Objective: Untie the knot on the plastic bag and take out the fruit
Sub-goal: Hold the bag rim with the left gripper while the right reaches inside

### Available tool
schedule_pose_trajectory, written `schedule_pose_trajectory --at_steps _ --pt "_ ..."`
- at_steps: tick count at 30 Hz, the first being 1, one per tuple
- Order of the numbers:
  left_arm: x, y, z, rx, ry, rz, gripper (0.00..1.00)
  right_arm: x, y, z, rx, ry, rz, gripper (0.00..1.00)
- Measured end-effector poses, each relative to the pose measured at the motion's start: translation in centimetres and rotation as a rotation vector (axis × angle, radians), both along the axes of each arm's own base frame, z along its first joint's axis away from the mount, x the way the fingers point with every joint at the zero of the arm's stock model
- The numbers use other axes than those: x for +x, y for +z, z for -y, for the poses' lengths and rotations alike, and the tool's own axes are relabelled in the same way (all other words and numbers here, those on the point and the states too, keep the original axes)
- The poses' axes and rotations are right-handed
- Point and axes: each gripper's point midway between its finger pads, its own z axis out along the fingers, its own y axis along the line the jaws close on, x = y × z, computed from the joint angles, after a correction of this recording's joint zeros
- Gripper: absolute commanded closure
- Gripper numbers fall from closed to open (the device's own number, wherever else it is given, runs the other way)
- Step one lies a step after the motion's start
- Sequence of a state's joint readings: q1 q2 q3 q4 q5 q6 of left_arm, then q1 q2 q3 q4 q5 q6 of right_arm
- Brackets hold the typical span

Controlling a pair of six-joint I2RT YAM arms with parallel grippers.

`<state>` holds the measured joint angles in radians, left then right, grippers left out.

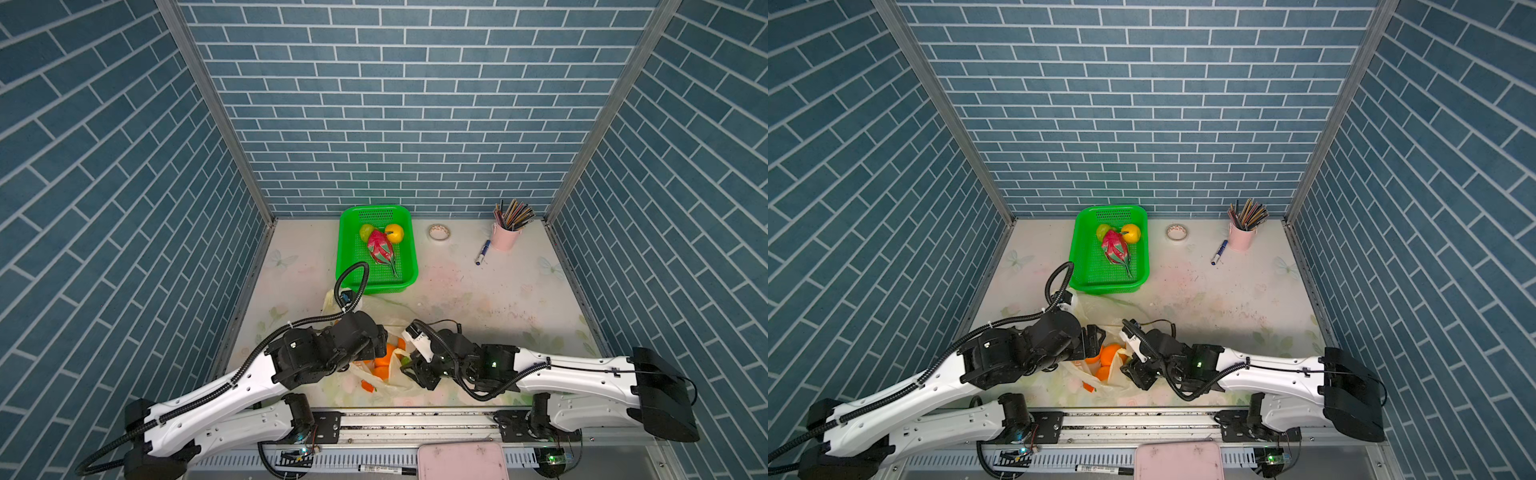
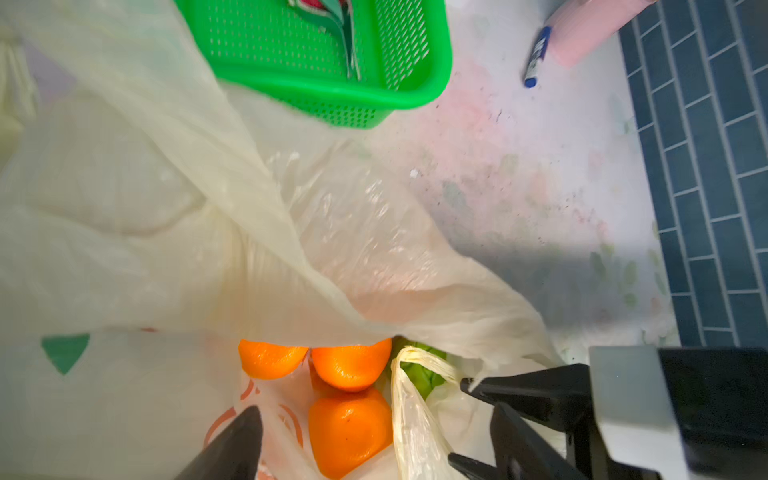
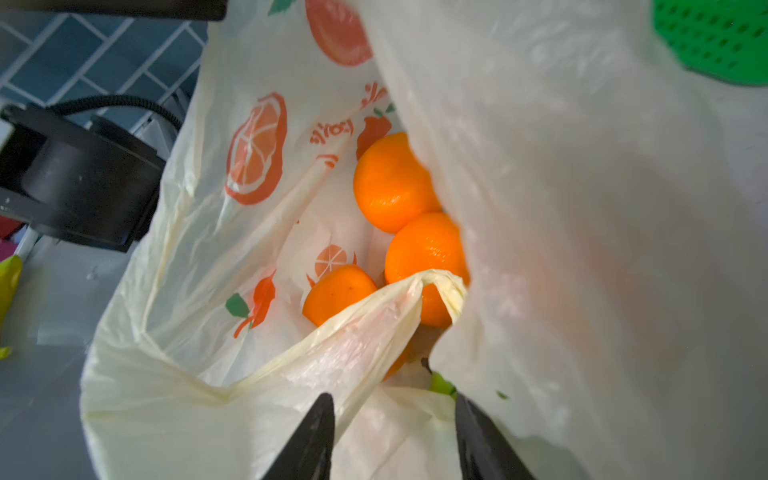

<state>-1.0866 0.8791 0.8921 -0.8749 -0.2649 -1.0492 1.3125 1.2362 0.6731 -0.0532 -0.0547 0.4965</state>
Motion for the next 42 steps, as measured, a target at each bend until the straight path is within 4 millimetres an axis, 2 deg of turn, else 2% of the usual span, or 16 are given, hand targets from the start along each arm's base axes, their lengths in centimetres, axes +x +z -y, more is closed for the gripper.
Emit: schedule_pose_trajectory --at_steps 4,7,9,11,16,19,24,27,32,37,39,42 --pt "-0.8 -3.0 -0.9 0.033 0.023 -0.053 0.13 -2.4 -1.6 -1.1 -0.007 0.103 -0.05 0.54" --pt "-1.4 -4.8 -1.5 0.052 0.035 -0.089 0.13 -4.2 -3.6 -1.7 -0.044 0.175 -0.087 0.54" --pt "-1.7 -5.8 -2.0 0.06 0.048 -0.105 0.13 -4.9 -4.9 -1.6 -0.078 0.197 -0.106 0.54" --pt "-1.9 -6.5 -2.3 0.061 0.058 -0.112 0.14 -5.2 -5.3 -1.5 -0.093 0.204 -0.111 0.54" --pt "-2.4 -8.4 -2.9 0.054 0.069 -0.143 0.17 -4.9 -3.6 -1.7 -0.057 0.2 -0.084 0.4" --pt "-2.8 -9.3 -3.2 0.059 0.075 -0.165 0.22 -4.5 -1.1 -2.5 -0.013 0.196 -0.051 0.36" --pt "-2.8 -8.9 -3.5 0.026 0.097 -0.157 0.27 -3.8 4.0 -4.0 0.099 0.184 0.002 0.33" --pt "-2.9 -8.5 -3.9 0.008 0.117 -0.148 0.27 -3.3 5.8 -4.6 0.146 0.169 0.026 0.34" --pt "-2.8 -8.0 -4.7 -0.011 0.149 -0.131 0.28 -1.6 5.7 -6.3 0.142 0.103 0.058 0.42" --pt "-2.6 -8.0 -5.2 -0.006 0.165 -0.127 0.31 0.6 3.2 -7.8 0.083 0.04 0.047 0.41" --pt "-2.6 -8.2 -5.4 0.009 0.169 -0.131 0.31 1.2 2.2 -8.0 0.064 0.027 0.027 0.41" --pt "-2.5 -8.3 -5.7 0.017 0.177 -0.133 0.31 1.4 1.7 -7.8 0.05 0.03 -0.01 0.36"
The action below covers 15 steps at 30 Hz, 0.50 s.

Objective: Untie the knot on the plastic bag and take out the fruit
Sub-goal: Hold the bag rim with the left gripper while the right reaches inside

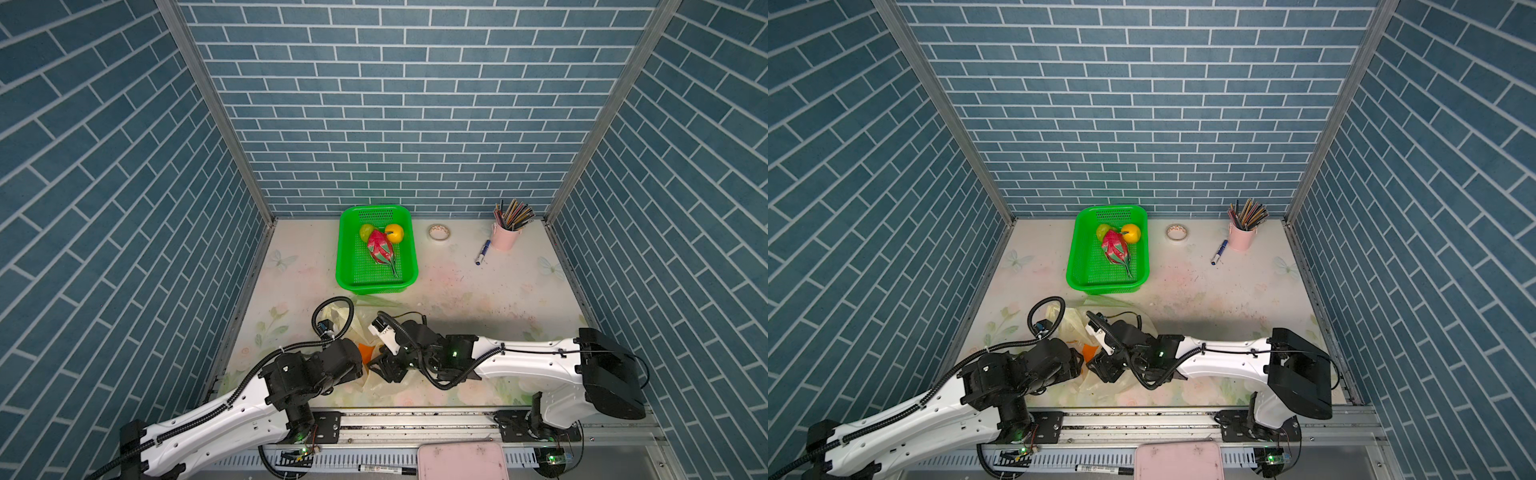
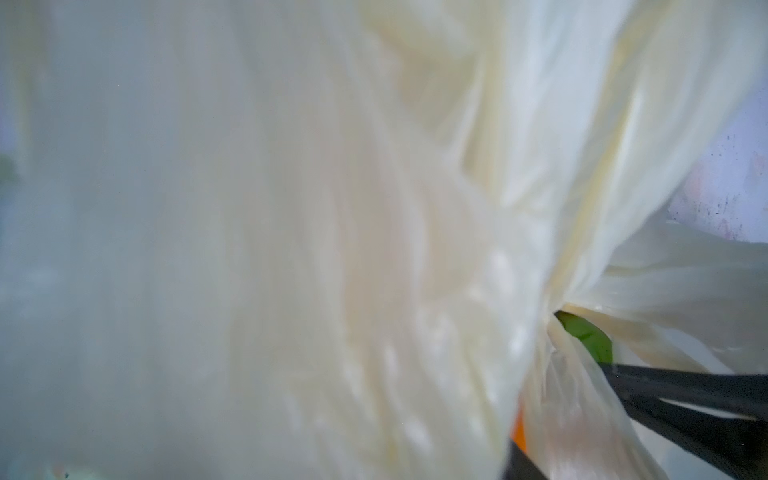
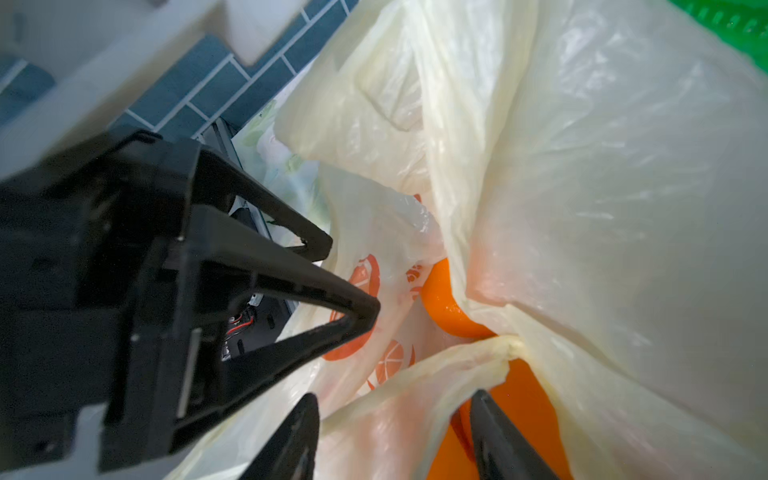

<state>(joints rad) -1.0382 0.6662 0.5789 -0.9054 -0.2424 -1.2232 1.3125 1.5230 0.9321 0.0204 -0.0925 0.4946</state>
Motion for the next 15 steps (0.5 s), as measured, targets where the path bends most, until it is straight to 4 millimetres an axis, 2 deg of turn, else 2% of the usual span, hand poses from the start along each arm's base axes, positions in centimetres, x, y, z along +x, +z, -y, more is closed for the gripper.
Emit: schedule_pose_trajectory --at_steps 2,4,8,11,15 --pt "0.3 0.1 -0.2 -0.006 0.01 0.005 0.31 -0.2 0.5 0.4 0.004 0.009 -0.015 0.33" --pt "0.6 0.2 -0.4 -0.009 0.02 0.008 0.32 -0.9 1.9 1.2 0.026 0.027 -0.024 0.32" --pt "1.4 0.4 -0.9 0.004 0.035 0.012 0.32 -1.9 6.8 3.9 0.118 0.04 -0.012 0.3" --pt "1.9 1.3 -0.8 0.004 0.027 0.026 0.32 -2.3 10.4 5.8 0.197 0.033 0.006 0.28" --pt "2.9 3.2 -0.2 -0.014 0.012 0.063 0.32 -2.4 12.7 6.6 0.243 0.029 0.024 0.32"
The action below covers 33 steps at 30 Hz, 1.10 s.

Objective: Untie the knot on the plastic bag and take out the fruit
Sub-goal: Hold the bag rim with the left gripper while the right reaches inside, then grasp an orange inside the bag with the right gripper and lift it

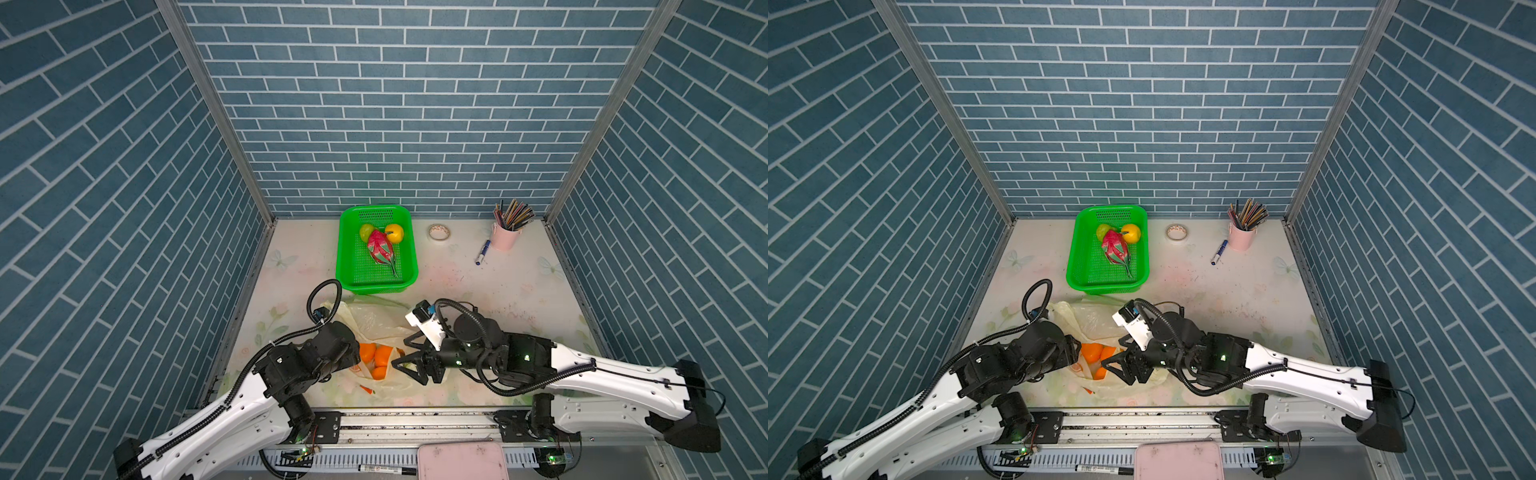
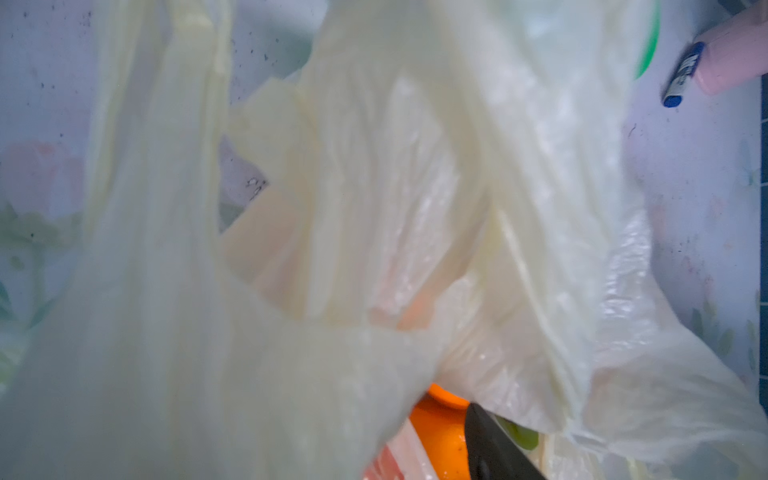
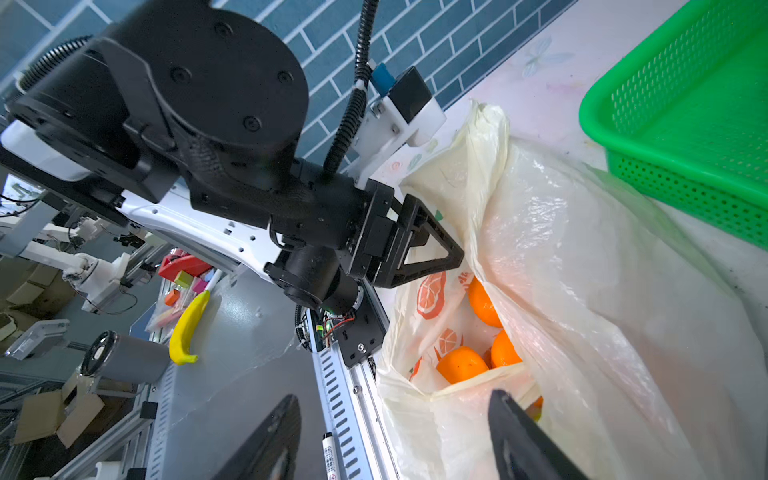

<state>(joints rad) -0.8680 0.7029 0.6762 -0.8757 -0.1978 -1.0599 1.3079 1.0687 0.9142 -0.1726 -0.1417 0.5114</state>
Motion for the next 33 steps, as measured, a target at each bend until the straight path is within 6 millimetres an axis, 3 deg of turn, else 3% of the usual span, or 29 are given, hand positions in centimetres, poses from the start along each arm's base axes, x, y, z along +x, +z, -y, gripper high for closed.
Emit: schedule_pose_trajectory --at_steps 5,10,17,24,28,33 --pt "0.6 1.0 0.1 0.002 -0.006 0.023 0.32 0.3 -0.3 -2.7 -0.02 0.032 0.006 0.46" --pt "1.0 1.0 -0.8 0.025 0.013 0.022 0.32 0.9 -5.7 -5.6 -0.128 0.052 -0.012 0.53" --pt "1.0 0.6 -1.5 0.036 0.016 0.004 0.32 2.3 -12.4 -7.4 -0.27 0.026 0.005 0.56" --pt "0.2 -2.6 -2.1 0.061 0.016 -0.064 0.34 4.1 -18.3 -8.6 -0.409 -0.024 0.034 0.55" --pt "-0.3 -4.0 -2.1 0.058 0.01 -0.099 0.39 4.4 -19.1 -8.6 -0.42 -0.037 0.049 0.51" --pt "-0.6 -4.9 -1.7 0.046 -0.002 -0.122 0.52 4.2 -19.4 -8.8 -0.402 -0.013 0.07 0.39"
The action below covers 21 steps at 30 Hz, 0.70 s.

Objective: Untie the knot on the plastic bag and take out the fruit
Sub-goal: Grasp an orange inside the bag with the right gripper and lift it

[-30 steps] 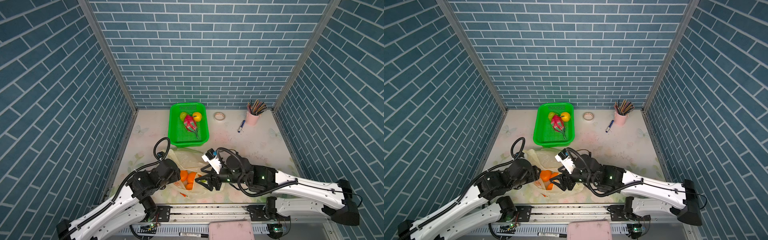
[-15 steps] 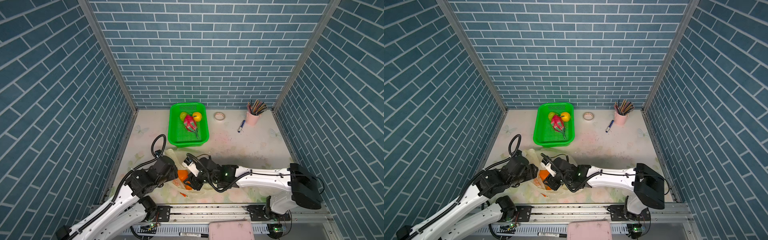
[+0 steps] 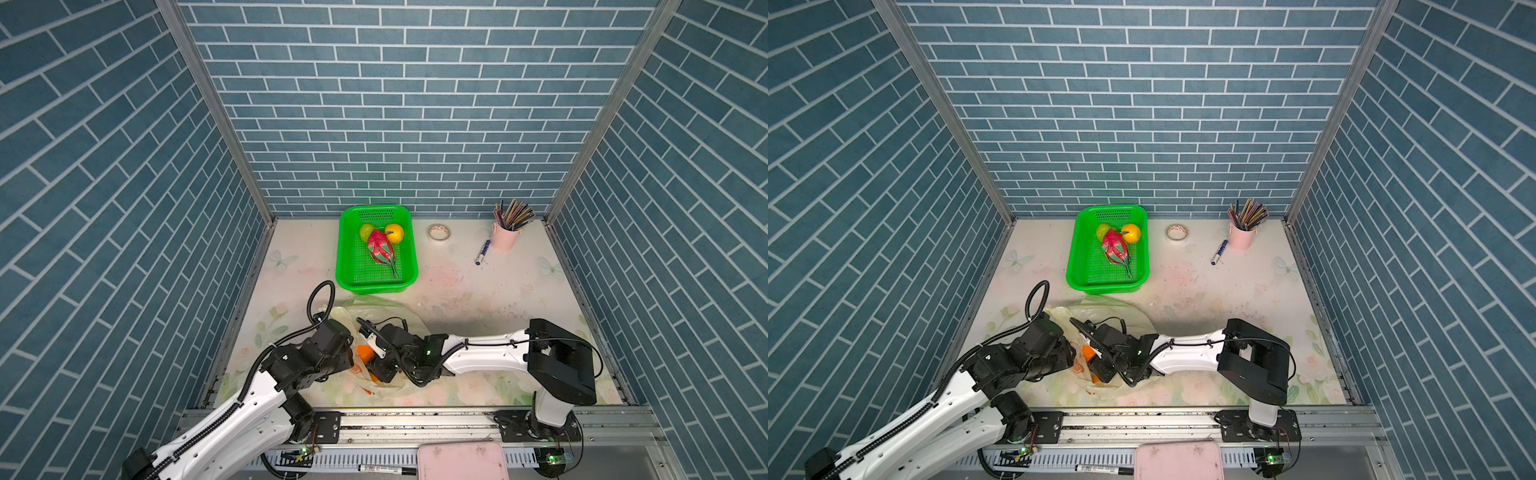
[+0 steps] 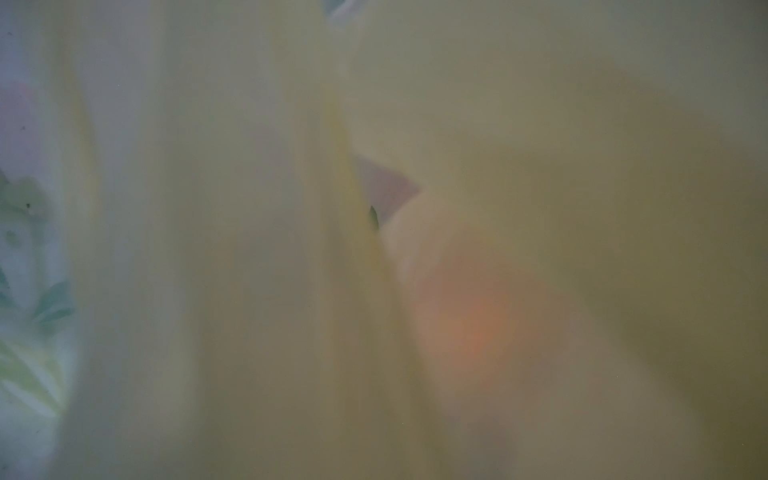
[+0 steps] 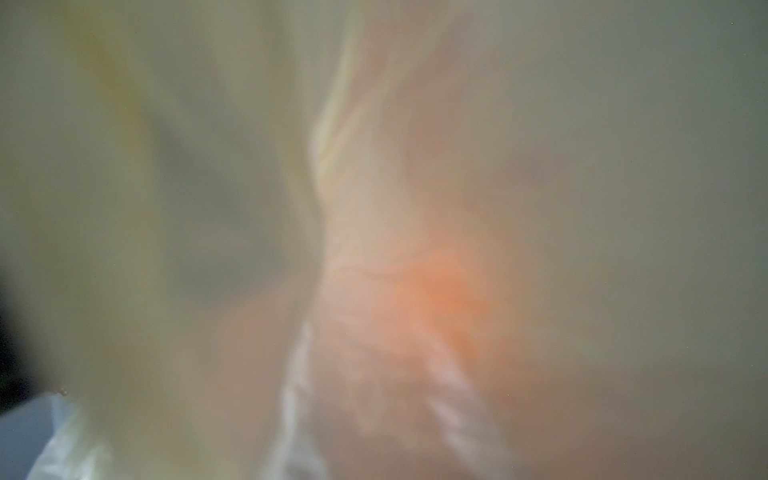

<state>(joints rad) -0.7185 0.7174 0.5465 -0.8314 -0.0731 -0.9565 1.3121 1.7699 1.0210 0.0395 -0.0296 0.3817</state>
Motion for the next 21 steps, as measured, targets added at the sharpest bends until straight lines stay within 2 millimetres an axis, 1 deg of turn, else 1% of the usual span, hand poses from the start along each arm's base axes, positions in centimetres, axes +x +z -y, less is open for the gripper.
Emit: schedule_pose_trajectory --at_steps 3,4,6,8,11,14,16,18,21 --pt "0.0 -0.4 0.3 0.001 -0.011 -0.019 0.58 0.5 0.1 0.1 0.002 0.002 0.009 0.34" --pt "0.0 -0.5 0.4 0.003 -0.015 -0.023 0.61 0.9 0.2 0.1 0.004 -0.006 0.009 0.33" --pt "0.0 -0.6 0.4 0.007 -0.016 -0.026 0.73 2.0 0.4 0.3 0.004 -0.031 0.011 0.32" --pt "0.1 -0.5 0.4 0.004 -0.015 -0.023 0.81 2.8 0.8 0.3 0.006 -0.051 0.015 0.31" --pt "0.1 -0.3 0.5 -0.005 -0.013 -0.015 0.85 4.1 1.8 -0.1 0.021 -0.081 0.034 0.29" --pt "0.1 -0.2 0.5 -0.012 -0.011 -0.007 0.9 4.7 2.5 -1.1 0.037 -0.092 0.048 0.25" --pt "0.1 -0.2 0.5 -0.011 -0.012 -0.007 0.93 4.9 2.3 -1.5 0.034 -0.095 0.053 0.21" --pt "0.1 -0.2 0.5 -0.01 -0.012 -0.008 0.95 5.1 1.7 -2.1 0.022 -0.096 0.051 0.19" --pt "0.1 -0.3 0.5 -0.006 -0.014 -0.011 0.99 5.4 0.6 -2.6 0.002 -0.098 0.052 0.18"
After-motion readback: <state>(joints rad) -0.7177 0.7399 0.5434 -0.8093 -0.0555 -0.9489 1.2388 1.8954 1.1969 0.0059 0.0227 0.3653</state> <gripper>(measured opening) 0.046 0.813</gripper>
